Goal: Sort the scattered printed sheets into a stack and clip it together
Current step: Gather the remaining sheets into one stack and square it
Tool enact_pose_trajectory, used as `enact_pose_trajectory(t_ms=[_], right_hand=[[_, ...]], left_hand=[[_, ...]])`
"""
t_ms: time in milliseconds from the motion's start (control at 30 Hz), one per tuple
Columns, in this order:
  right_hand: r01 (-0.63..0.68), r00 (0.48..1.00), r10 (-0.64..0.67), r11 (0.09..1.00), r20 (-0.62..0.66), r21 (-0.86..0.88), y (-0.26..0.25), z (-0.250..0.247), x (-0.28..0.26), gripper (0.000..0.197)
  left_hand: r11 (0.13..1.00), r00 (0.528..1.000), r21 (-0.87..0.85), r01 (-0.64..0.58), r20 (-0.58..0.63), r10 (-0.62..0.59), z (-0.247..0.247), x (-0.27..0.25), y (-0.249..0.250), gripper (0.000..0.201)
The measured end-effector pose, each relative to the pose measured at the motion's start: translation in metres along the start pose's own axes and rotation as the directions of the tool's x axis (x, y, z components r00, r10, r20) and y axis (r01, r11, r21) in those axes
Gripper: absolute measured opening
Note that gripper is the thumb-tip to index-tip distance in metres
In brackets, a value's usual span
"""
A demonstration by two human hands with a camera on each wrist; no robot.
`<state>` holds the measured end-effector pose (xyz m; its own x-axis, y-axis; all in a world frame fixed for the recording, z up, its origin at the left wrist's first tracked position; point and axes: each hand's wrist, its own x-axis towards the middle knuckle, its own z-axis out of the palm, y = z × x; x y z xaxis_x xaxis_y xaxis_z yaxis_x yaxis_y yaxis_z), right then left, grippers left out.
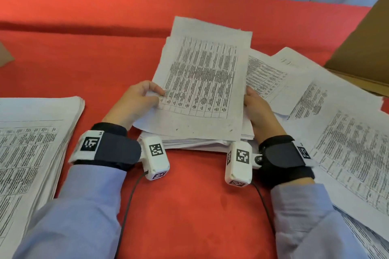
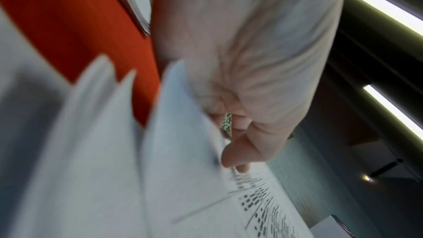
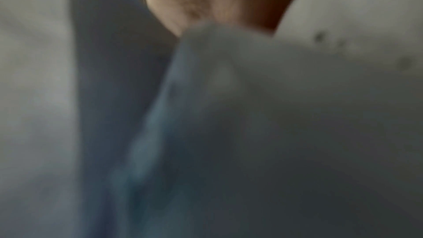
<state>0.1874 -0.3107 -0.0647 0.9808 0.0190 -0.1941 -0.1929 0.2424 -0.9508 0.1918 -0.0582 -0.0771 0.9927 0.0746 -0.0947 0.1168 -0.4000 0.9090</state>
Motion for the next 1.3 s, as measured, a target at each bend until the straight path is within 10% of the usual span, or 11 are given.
enact_pose_trajectory(t_ms=[133, 233, 433, 600, 767, 1100, 1300], right_hand=[[0.013, 1.0, -0.013, 1.0, -0.001, 0.018, -0.002, 0.002, -0.004, 0.027], [0.015, 0.999, -0.017, 0.998, -0.035, -0.059, -0.003, 0.006, -0.004, 0.024], [-0.016, 0.999, 0.011, 0.995, -0.046, -0.1, 0.001, 0.006, -0.001, 0.061], [0.007, 0.996, 0.013, 0.973, 0.085, -0.232, 0.006, 0.01, 0.003, 0.031], [0.239, 0.928, -0.318, 0.906, -0.191, -0.35, 0.002, -0.002, 0.011, 0.03], [-0.235, 0.925, -0.147, 0.505, -0.351, -0.83, 0.002, -0.025, 0.018, 0.021], [-0.201, 0.897, -0.234, 0.54, -0.375, -0.817, 0.003, -0.025, 0.02, 0.041]], left_hand=[[0.983, 0.985, -0.154, 0.1, -0.125, -0.12, -0.007, 0.003, -0.005, 0.055], [0.914, 0.968, -0.321, 0.248, 0.044, -0.247, -0.008, 0.001, -0.005, 0.059], [0.881, 0.996, -0.464, 0.094, 0.037, -0.087, 0.004, -0.008, 0.008, 0.03], [0.827, 0.995, -0.553, 0.101, 0.051, -0.088, -0.001, -0.006, 0.007, 0.044], [0.76, 0.983, -0.646, 0.07, -0.083, -0.162, -0.005, -0.001, -0.002, 0.037], [0.651, 0.952, -0.753, 0.097, -0.12, -0.281, -0.008, 0.005, -0.01, 0.041], [0.654, 0.951, -0.746, 0.125, -0.099, -0.294, -0.003, 0.001, -0.005, 0.035]])
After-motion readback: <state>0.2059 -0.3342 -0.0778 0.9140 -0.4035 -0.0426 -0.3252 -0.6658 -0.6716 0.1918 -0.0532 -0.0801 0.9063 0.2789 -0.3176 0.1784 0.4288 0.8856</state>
